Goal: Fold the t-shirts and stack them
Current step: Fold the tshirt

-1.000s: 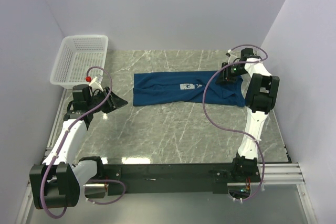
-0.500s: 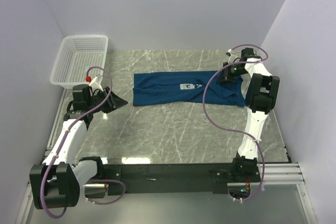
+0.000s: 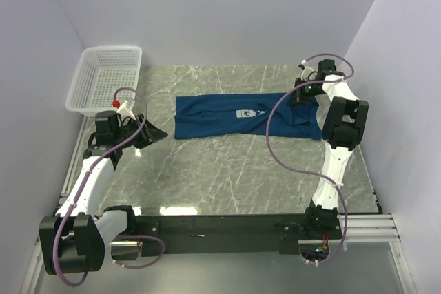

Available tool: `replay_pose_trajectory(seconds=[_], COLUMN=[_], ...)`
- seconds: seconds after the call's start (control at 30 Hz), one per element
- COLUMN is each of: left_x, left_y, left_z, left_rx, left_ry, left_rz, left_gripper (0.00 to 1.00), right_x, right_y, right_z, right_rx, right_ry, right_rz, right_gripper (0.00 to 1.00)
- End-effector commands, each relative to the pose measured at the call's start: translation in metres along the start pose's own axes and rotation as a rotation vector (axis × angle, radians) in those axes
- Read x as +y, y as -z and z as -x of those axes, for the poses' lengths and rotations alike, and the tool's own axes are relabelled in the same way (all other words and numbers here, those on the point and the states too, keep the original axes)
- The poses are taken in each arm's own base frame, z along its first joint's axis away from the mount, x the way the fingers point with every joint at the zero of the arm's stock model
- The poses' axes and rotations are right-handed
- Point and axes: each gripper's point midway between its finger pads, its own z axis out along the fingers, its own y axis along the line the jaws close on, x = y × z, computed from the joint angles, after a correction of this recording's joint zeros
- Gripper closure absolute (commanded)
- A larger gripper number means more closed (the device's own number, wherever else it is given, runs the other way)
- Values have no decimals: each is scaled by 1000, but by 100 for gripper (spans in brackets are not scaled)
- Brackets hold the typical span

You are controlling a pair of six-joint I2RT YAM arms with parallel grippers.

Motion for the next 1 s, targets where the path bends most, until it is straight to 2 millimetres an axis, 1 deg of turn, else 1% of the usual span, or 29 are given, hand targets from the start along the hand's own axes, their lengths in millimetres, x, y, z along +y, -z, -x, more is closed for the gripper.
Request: replay_pose_trajectory(seconds=[0.0,0.03,0.13,0.17,0.2,0.23,0.27,0.3,0.33,0.37,0.4,0.43,0.47,0.5,0.53,0.57,0.6,0.63,0.67,0.7,0.73,0.77,0.83,0.93,0.97], left_x=[-3,-4,-3,-3,-3,-2,-2,-2,-2,-2,-2,-2,-2,-2,-2,-2,-2,-2,-3,-3,-4,-4,-5,-5,-5], left_y=[0,0,-1,-1,-1,-1,-1,-1,-1,-1,-1,-1,-1,-1,-1,-2,-2,-2,-2,-2,-1,-1,-1,-1,0], left_z=[5,6,5,5,5,5,5,6,5,5,5,6,5,5,5,5,5,5,4,4,5,5,4,5,5], left_rx=[-17,-15,-14,-12,-11,-10,-12,-13,-13,-14,-14,-15,-13,-12,-12,-11,-10,-10,-8,-8,-10,-10,-12,-13,-13], left_ry=[-34,-34,-34,-35,-32,-31,-32,-32,-32,-32,-32,-33,-32,-32,-32,-30,-30,-30,-29,-30,-32,-32,-34,-33,-35], left_rz=[-25,-26,-23,-25,-23,-23,-22,-19,-21,-19,-19,-20,-21,-22,-22,-25,-26,-26,-29,-31,-33,-32,-36,-35,-35], left_gripper=[59,59,59,59,59,59,59,59,59,59,59,59,59,59,59,59,59,59,59,59,59,59,59,59,59], right_x=[7,8,4,-1,-3,-5,-7,-13,-15,-17,-21,-24,-29,-33,-32,-34,-31,-25,-22,-24,-23,-20,-21,-21,-20], right_y=[38,41,45,48,46,47,48,47,45,44,50,56,52,57,70,69,71,69,70,62,58,57,49,43,43], right_z=[48,55,67,73,76,78,84,84,84,83,83,90,79,79,90,83,83,79,79,72,63,63,54,48,50], right_rx=[-159,-182,-216,-227,-228,-229,-235,-225,-214,-208,-207,-243,-228,-243,-296,-290,-298,-285,-279,-251,-211,-207,-174,-155,-155], right_ry=[109,125,150,159,171,180,195,198,213,218,227,245,236,235,254,248,247,242,238,215,187,180,145,113,110], right_rz=[-71,-86,-128,-164,-182,-200,-221,-261,-279,-295,-341,-373,-396,-433,-470,-473,-465,-424,-399,-374,-353,-326,-298,-270,-265], right_gripper=[100,100,100,100,100,96,87,64,53,45,44,44,45,46,46,47,48,48,48,49,48,48,48,47,46])
